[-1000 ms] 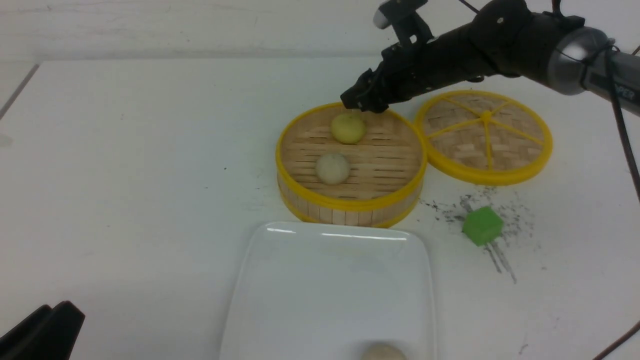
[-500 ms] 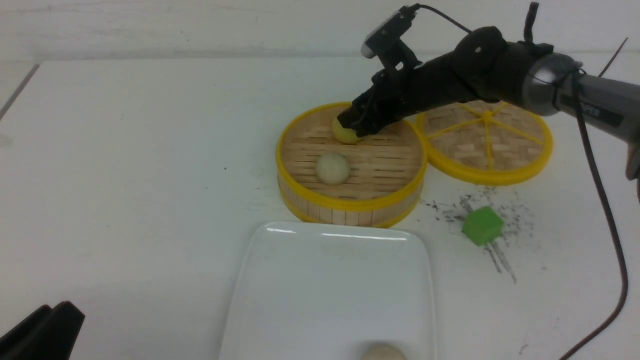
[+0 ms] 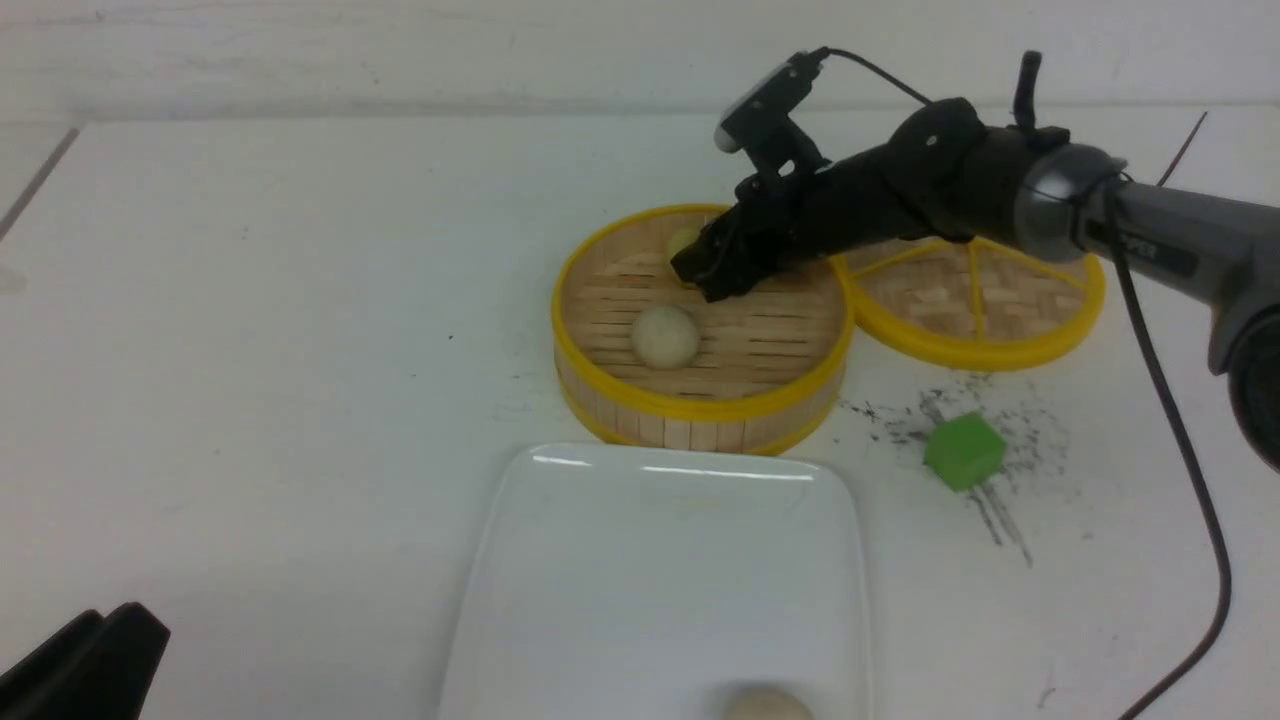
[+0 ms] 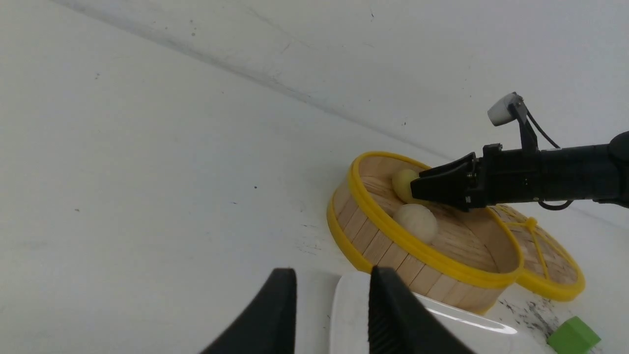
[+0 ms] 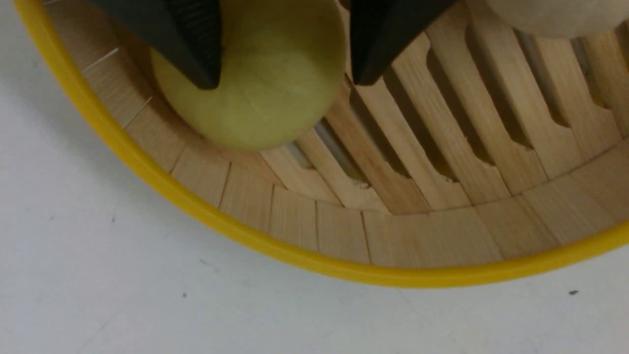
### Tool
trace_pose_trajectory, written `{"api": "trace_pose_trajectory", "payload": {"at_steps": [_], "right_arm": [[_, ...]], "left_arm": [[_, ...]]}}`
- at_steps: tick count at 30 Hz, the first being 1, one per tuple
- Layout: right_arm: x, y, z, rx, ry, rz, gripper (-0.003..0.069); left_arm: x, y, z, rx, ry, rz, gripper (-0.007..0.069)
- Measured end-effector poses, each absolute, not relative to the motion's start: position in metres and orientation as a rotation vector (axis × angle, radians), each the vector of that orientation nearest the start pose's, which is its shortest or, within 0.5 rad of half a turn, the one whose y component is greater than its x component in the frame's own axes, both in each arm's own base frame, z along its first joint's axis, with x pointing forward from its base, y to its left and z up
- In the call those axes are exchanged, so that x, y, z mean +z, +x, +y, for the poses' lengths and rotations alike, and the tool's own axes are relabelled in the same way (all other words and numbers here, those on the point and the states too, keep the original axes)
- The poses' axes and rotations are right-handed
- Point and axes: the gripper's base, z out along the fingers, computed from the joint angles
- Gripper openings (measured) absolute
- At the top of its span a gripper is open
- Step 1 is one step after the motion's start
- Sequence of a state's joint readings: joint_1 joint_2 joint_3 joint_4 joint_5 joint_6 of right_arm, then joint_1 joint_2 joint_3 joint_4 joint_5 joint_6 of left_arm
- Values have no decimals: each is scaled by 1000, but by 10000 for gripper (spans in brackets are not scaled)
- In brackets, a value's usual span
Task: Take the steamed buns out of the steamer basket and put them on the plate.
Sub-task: Use the right arm to grab the steamed stuffed bun that is closest to it, then use the right arm to put the steamed stuffed bun into the plate
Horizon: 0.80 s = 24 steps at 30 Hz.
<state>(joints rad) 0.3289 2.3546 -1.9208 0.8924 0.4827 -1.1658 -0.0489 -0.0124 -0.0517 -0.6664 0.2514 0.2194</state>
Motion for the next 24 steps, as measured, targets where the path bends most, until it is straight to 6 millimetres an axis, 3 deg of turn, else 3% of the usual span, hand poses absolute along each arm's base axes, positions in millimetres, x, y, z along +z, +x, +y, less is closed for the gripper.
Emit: {"api": "trace_pose_trajectory", "payload": {"at_steps": [3,7,8,10,17,24], "right_arm": [[179,498,204,393,-914,2009,312],[177,499,204,384,-925,2001,140],[177,499,204,383,-928,2000,129],[177,499,204,375,-940,1991,18],[193,496,204,374,-960,1962,8],[240,480,206,407,-1032,1889,12]], "left_arm": [[213,51,-17,-493,-192,1630,241],[213,51,-17,-494,-192,1630,241],[213,51,-17,-494,-192,1630,241],[213,51,-17,-494,-192,1630,241],[213,51,-17,-493,-192,1630,241],[213,51,-17,-493,-191,1630,241]]}}
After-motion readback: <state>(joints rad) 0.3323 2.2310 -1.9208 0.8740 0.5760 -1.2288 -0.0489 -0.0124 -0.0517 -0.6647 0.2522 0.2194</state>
